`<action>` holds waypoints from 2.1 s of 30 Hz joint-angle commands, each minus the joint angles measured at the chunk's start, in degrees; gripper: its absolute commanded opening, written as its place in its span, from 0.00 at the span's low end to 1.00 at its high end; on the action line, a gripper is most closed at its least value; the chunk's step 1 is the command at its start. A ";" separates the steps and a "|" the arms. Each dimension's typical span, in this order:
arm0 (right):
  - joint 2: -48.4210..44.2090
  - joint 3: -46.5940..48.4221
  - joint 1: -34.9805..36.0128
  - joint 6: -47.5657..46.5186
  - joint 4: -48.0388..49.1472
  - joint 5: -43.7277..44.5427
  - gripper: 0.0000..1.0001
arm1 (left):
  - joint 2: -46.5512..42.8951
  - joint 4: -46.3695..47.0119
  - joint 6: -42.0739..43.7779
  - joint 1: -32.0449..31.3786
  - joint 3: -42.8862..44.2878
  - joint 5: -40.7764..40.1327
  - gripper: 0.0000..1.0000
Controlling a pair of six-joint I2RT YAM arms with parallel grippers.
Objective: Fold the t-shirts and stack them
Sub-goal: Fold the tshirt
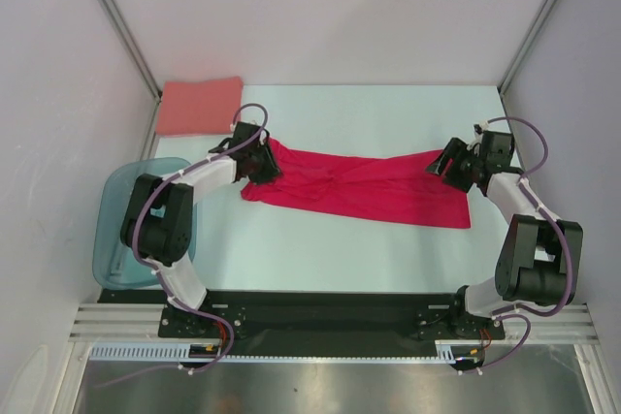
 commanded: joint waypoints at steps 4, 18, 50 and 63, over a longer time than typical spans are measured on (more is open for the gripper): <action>-1.94 0.15 -1.14 -0.65 2.07 -0.92 0.68 | 2.12 -1.32 -0.19 -0.30 3.46 -1.85 0.36; 0.26 1.38 -3.42 -0.21 -1.71 12.44 0.68 | 1.07 -16.09 6.84 -0.30 12.87 -10.47 0.00; 18.97 11.84 -6.76 -1.96 8.57 11.21 0.46 | -1.39 -17.76 6.67 -3.46 16.12 -5.02 0.31; 21.35 13.42 -5.71 -2.58 8.93 11.73 0.17 | 1.24 -16.44 5.96 -6.02 17.08 -2.56 0.30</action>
